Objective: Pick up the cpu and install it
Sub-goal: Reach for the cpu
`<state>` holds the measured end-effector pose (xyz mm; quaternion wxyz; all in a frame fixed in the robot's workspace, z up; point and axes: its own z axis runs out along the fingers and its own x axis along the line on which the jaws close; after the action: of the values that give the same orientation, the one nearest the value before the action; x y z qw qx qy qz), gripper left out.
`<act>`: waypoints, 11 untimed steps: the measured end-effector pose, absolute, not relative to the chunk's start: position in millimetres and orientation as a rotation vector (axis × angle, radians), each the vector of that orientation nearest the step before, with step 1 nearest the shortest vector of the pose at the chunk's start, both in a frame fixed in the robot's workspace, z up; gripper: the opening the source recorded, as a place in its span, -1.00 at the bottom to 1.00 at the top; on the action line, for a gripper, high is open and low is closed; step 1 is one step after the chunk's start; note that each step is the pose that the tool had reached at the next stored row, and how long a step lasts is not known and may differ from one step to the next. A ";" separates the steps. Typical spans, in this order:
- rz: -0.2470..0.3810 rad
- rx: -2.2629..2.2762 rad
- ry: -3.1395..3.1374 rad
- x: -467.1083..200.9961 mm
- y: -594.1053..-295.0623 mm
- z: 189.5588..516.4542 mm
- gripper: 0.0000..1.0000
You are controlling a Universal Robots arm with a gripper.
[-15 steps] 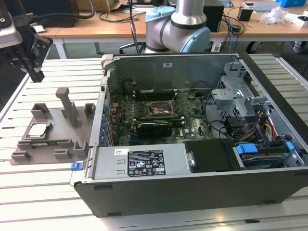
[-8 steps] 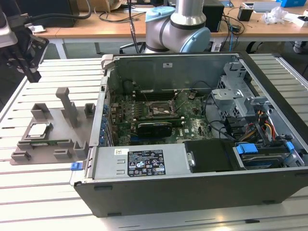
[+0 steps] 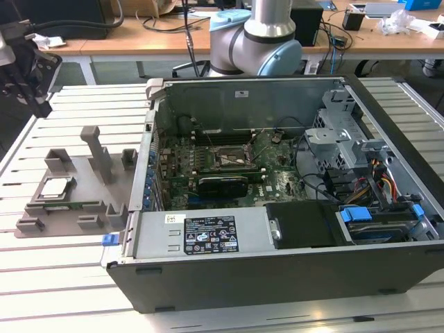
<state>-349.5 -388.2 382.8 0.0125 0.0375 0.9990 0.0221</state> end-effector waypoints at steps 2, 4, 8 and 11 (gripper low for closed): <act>0.069 0.116 3.114 -356.6 -386.1 382.3 -0.79; 0.069 0.117 3.114 -361.7 -383.2 381.7 -0.79; 0.031 0.112 3.139 -370.4 -375.6 380.5 -0.79; 0.002 0.083 3.141 -377.7 -374.7 379.6 -0.79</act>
<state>-377.7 -374.7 379.6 -0.0002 0.0265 0.9996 0.0007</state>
